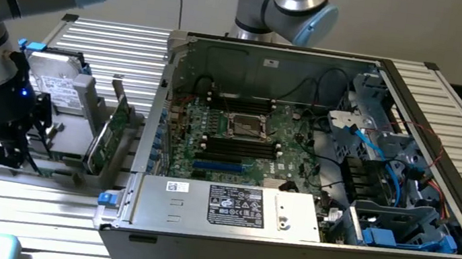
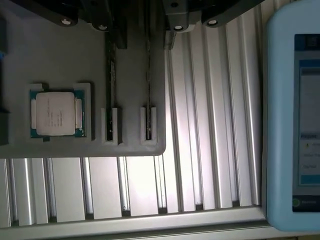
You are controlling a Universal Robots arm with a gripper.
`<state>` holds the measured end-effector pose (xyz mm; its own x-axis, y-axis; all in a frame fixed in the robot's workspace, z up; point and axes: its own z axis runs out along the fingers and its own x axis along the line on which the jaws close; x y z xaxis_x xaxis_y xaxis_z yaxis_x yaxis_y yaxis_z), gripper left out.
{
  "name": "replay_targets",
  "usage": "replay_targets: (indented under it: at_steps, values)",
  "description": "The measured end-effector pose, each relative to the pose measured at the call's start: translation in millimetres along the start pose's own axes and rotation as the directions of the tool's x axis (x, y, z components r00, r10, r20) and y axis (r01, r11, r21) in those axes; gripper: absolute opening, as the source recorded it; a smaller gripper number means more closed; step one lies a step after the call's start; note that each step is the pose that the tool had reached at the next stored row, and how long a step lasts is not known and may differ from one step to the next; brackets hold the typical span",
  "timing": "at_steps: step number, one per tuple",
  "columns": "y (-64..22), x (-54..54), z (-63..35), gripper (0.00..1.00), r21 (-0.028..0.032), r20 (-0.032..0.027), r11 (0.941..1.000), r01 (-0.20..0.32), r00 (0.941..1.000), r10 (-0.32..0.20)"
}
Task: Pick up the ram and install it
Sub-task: 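Pick up the ram and move it above insertion slot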
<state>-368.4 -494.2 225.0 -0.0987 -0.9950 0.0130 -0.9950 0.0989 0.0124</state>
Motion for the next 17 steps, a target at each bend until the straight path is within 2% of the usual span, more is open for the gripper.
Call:
replay_targets:
  at_steps: [8, 17]
  values:
    - [-0.9, 0.1, 14.3, 0.42, 0.0001, 0.0001, 1.0000, 0.000, 1.0000, 0.000]
    - [-1.9, -0.1, 23.4, 0.42, 0.0000, 0.0000, 1.0000, 0.000, 1.0000, 0.000]
